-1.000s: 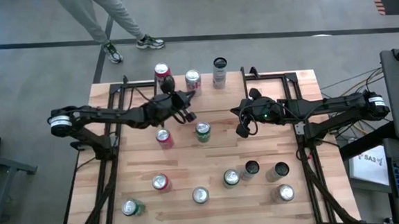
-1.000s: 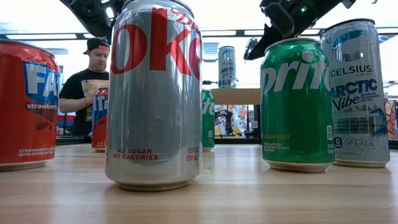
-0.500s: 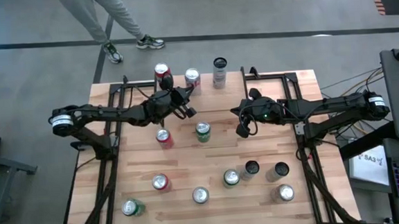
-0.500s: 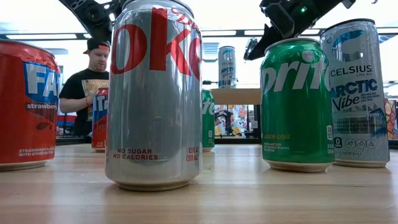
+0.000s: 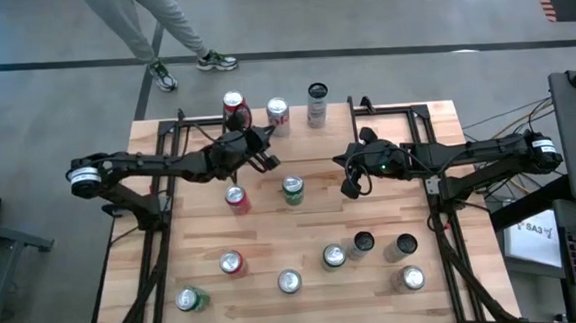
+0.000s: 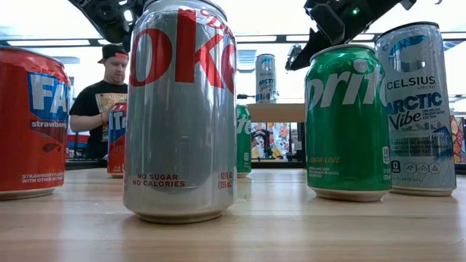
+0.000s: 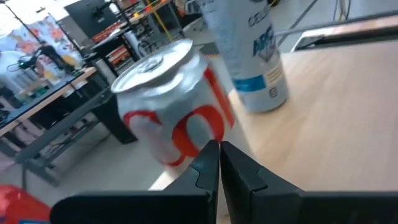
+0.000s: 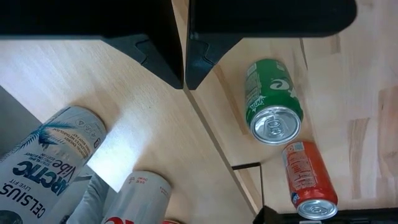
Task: Place canned beverage on shelf
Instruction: Put the silver soda can on the shelf
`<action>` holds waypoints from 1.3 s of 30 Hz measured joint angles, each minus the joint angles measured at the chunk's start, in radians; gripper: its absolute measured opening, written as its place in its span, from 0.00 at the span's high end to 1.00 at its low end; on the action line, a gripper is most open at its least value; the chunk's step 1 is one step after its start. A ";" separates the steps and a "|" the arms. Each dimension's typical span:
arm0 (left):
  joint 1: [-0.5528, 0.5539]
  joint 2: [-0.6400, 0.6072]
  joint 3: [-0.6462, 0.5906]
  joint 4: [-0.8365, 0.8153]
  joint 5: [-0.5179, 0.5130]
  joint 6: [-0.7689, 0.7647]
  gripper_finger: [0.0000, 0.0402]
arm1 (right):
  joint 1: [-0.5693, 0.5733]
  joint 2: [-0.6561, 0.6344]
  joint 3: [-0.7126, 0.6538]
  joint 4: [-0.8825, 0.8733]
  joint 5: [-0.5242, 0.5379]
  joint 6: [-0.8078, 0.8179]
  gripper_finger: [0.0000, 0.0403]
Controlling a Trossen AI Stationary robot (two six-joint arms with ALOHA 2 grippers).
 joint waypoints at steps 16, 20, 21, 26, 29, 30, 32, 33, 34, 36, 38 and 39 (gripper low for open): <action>0.014 0.020 0.000 0.084 -0.057 0.008 1.00 | 0.000 0.000 0.000 0.000 0.000 -0.007 0.98; 0.014 0.032 0.000 0.100 -0.057 0.014 1.00 | 0.000 0.000 0.000 0.000 0.000 -0.006 0.98; 0.014 0.034 0.000 0.100 -0.057 0.015 1.00 | 0.000 0.000 0.000 0.000 0.000 -0.006 0.98; 0.008 0.028 0.000 0.097 -0.069 0.015 1.00 | 0.000 0.000 0.000 0.000 0.000 -0.006 0.98; -0.010 0.005 0.000 0.098 -0.084 0.016 1.00 | 0.000 0.000 0.000 0.000 0.000 -0.006 0.98; -0.016 0.000 0.000 0.100 -0.078 0.015 1.00 | 0.000 0.000 0.000 0.000 0.000 -0.006 0.98; -0.024 -0.004 0.000 0.099 -0.020 0.008 1.00 | 0.000 0.000 0.000 0.000 0.000 -0.006 0.98; -0.024 -0.004 0.000 0.097 0.037 0.001 1.00 | 0.000 0.000 0.000 0.000 0.000 -0.006 0.98; -0.025 -0.004 0.000 0.096 0.100 -0.008 1.00 | 0.000 0.000 0.000 0.000 0.000 -0.006 0.98; -0.025 0.000 0.000 0.100 0.183 -0.021 1.00 | 0.000 0.000 0.000 0.000 0.000 -0.006 0.98; -0.026 0.008 0.000 0.099 0.187 -0.034 1.00 | 0.000 0.000 0.000 0.000 0.000 -0.006 0.98; -0.025 0.012 0.000 0.099 0.179 -0.037 1.00 | 0.000 0.000 0.000 0.000 0.000 -0.006 0.98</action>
